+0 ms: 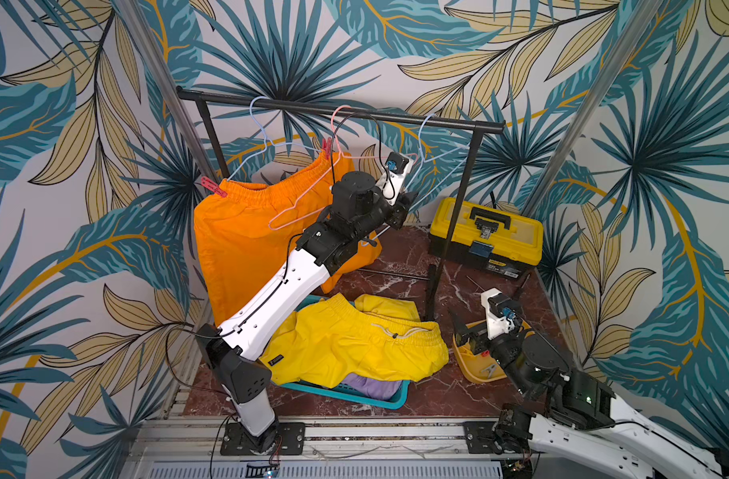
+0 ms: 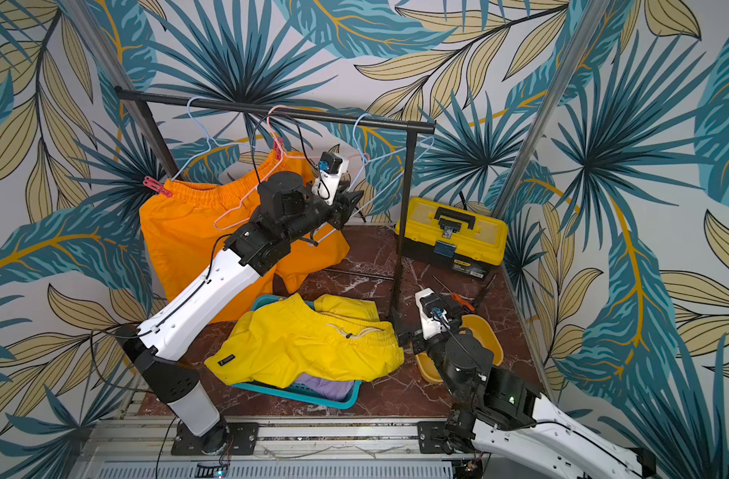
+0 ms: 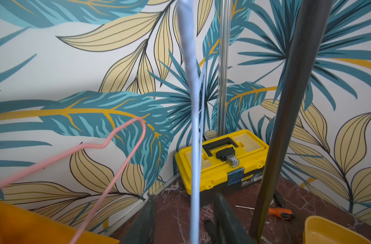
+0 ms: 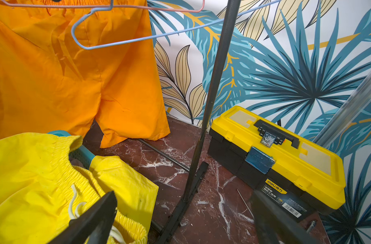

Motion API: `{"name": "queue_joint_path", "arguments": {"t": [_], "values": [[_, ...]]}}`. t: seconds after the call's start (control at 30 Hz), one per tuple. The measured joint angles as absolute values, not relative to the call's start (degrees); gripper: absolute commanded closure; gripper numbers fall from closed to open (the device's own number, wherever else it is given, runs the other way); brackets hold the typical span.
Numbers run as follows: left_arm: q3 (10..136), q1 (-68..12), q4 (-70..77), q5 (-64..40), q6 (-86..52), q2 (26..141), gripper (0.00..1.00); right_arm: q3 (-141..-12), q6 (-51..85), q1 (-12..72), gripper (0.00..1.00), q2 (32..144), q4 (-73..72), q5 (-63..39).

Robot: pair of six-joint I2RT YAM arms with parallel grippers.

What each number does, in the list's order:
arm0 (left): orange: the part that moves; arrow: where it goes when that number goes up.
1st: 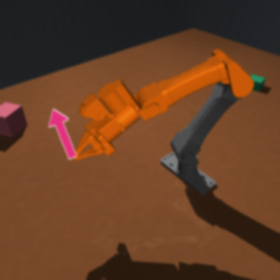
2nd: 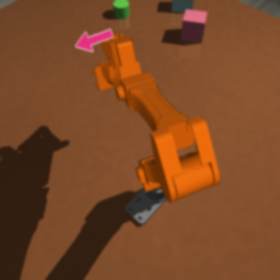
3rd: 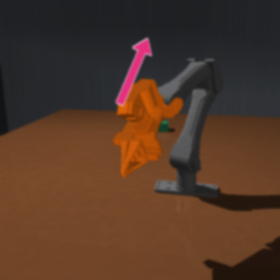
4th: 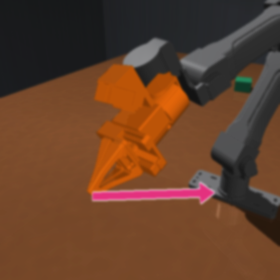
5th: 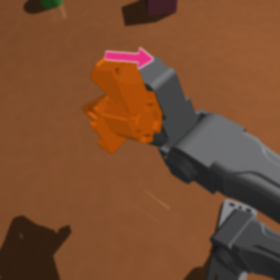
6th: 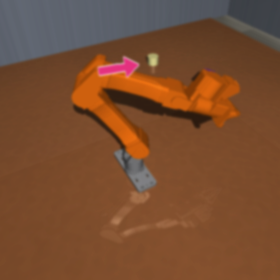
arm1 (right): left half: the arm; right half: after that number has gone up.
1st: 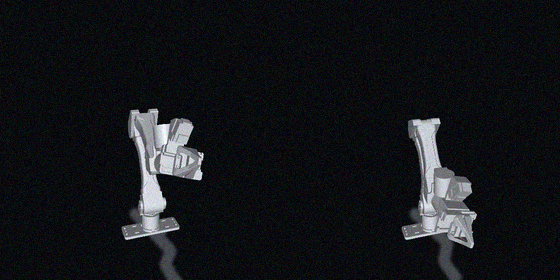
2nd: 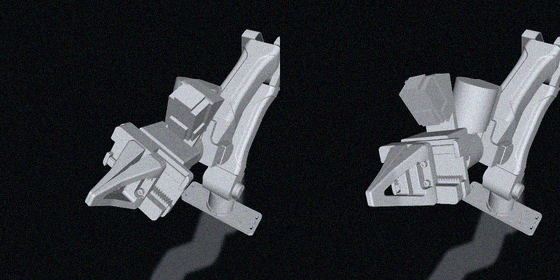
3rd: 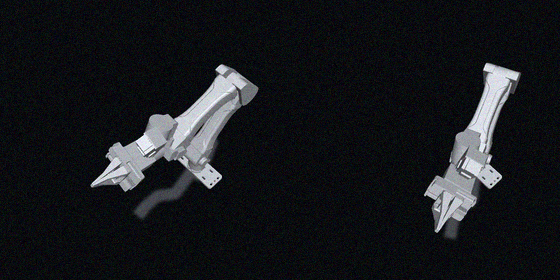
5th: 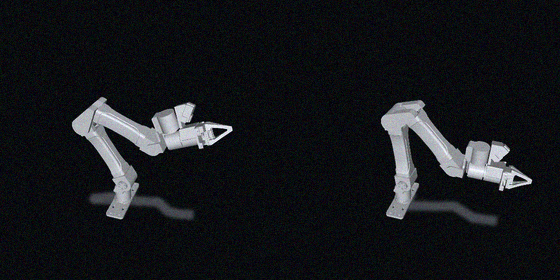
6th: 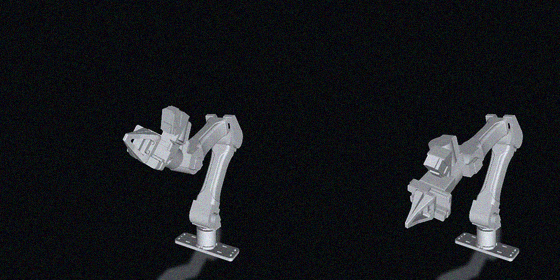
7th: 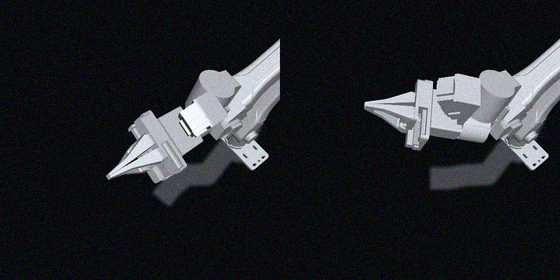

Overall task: Remove the clothespins securing shorts to the hanger
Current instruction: Place the hanger at the clothesline, then pick up the hanger from the clothesline.

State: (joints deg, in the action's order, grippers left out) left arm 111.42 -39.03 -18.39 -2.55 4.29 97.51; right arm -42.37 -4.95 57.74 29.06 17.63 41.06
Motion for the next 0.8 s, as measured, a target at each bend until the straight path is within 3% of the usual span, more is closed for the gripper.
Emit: {"name": "queue_joint_path", "arguments": {"t": [0.03,0.2,0.47,0.8], "values": [[110.3,-39.0,-18.9,-2.8,4.1,96.7,0.01,-42.2,-5.0,57.7,0.01,29.1,17.4,41.1],[105.7,-39.1,-19.5,-4.3,2.9,90.1,0.01,-42.1,-5.0,57.7,0.01,29.5,17.4,40.9],[97.3,-39.2,-19.2,-2.0,3.0,70.0,0.0,-42.0,-5.0,57.7,0.01,29.7,17.4,40.5],[99.0,-36.6,-27.3,10.7,11.0,57.8,0.0,-42.0,-5.0,57.7,0.01,31.2,17.4,39.1]]}}
